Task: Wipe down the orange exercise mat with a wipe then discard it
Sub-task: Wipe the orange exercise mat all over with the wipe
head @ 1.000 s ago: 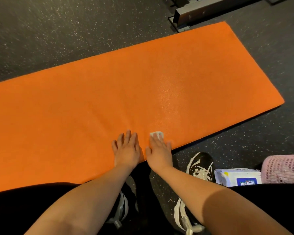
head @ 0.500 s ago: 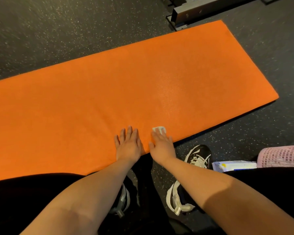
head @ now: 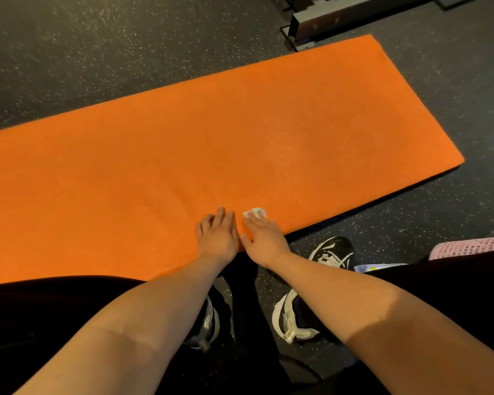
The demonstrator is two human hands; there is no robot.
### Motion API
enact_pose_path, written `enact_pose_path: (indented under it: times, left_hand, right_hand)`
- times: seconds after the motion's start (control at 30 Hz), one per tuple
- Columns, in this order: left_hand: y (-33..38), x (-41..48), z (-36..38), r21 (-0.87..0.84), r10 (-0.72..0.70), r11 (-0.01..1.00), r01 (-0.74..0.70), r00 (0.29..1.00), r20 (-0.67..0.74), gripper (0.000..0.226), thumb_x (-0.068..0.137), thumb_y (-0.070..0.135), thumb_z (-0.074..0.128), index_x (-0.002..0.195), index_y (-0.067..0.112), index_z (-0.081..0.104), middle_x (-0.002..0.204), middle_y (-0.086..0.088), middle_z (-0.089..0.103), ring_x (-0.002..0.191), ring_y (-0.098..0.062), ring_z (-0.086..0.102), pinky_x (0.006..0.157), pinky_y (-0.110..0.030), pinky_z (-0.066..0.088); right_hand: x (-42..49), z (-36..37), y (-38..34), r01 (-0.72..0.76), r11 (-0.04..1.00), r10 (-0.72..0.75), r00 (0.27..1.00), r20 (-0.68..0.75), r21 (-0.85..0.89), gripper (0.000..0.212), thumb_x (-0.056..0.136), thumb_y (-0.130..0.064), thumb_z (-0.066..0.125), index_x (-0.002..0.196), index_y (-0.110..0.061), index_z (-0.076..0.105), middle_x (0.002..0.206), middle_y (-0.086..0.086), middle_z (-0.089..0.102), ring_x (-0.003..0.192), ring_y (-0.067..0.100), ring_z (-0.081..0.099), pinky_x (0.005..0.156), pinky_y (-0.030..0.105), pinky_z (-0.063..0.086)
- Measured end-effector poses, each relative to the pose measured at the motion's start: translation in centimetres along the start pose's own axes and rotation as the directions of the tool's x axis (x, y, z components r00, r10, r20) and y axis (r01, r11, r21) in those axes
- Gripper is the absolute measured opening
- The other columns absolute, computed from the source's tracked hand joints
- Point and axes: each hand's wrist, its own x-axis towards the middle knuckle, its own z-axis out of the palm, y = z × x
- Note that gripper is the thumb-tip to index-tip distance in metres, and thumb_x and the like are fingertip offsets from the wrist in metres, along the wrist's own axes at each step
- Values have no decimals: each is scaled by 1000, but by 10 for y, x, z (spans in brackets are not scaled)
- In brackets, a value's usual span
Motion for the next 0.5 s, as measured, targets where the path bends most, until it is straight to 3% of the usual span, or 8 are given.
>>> enact_pose_path:
  times: [0.07, 0.13, 0.23, 0.3, 0.43, 0.5]
  left_hand:
    - [-3, 1, -3, -27, 2, 1000, -2, 1000, 1, 49, 108, 41, 22, 155, 32, 29, 168, 4, 12, 146, -28, 15, 118, -44, 12]
    - [-8, 1, -5, -10, 23, 1000, -23, 1000, 14, 48, 108, 41, 24, 155, 33, 29, 167, 5, 13, 147, -29, 15, 118, -44, 12]
    - [-11, 6, -5, 20, 24, 1000, -24, 1000, 20, 47, 107, 39, 29, 153, 35, 30, 166, 6, 15, 146, -28, 16, 117, -44, 13]
    - [-9, 12, -7, 12, 4, 1000, -4, 1000, -18, 45, 106, 37, 31, 151, 35, 34, 163, 7, 23, 142, -27, 22, 113, -42, 17]
    - [-3, 29, -14, -30, -51, 998, 49, 997, -54, 46, 105, 35, 32, 151, 35, 35, 160, 8, 27, 132, -26, 30, 103, -42, 24]
    - [-1, 38, -15, -44, -98, 994, 96, 994, -42, 47, 105, 36, 31, 152, 37, 31, 164, 7, 19, 136, -27, 25, 105, -47, 22]
  right_hand:
    - [2, -1, -6, 123, 990, -122, 992, 16, -66, 56, 108, -34, 32, 161, -21, 23, 169, -4, 16, 156, 16, 5, 126, 44, 7]
    - [6, -4, 0, 121, 981, -123, 992, 1, -151, 56, 108, -35, 29, 162, -24, 19, 169, -6, 13, 156, 15, 3, 125, 48, 6]
    - [17, -12, 19, -141, 983, 137, 990, -39, -118, 60, 107, -41, 25, 163, -25, 9, 170, -5, 2, 156, 19, -7, 124, 54, 3]
    - [27, -12, 20, -194, 978, 191, 980, -50, -72, 62, 107, -43, 26, 163, -22, 9, 170, -4, 2, 156, 20, -8, 124, 51, 3]
    - [41, -2, -10, 105, 994, -105, 994, 9, -25, 59, 107, -29, 33, 162, -22, 16, 170, -4, 7, 157, 17, -5, 126, 46, 5]
    - [50, -3, -13, 159, 987, -157, 986, 58, -35, 61, 105, -27, 33, 163, -27, 13, 170, -10, 4, 156, 13, -6, 126, 49, 0]
